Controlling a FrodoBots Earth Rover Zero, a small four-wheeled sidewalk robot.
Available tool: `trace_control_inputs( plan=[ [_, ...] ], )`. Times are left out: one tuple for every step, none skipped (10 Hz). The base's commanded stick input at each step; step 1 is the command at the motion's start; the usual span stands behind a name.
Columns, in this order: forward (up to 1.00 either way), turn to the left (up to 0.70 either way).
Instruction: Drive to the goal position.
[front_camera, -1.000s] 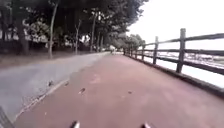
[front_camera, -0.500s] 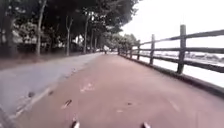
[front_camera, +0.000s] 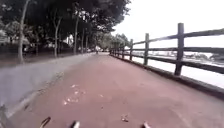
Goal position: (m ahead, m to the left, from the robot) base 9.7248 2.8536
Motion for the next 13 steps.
trace_control_inputs(
  plan=[
    [0.7, 0.0],
    [0.7, 0.0],
    [0.7, 0.0],
    [0.7, 0.0],
    [0.7, 0.0],
    [0.7, 0.0],
    [0.7, 0.0],
    [0.7, 0.0],
    [0.7, 0.0],
    [0.7, 0.0],
    [0.7, 0.0],
    [0.7, 0.0],
    [0.7, 0.0]
  ],
)
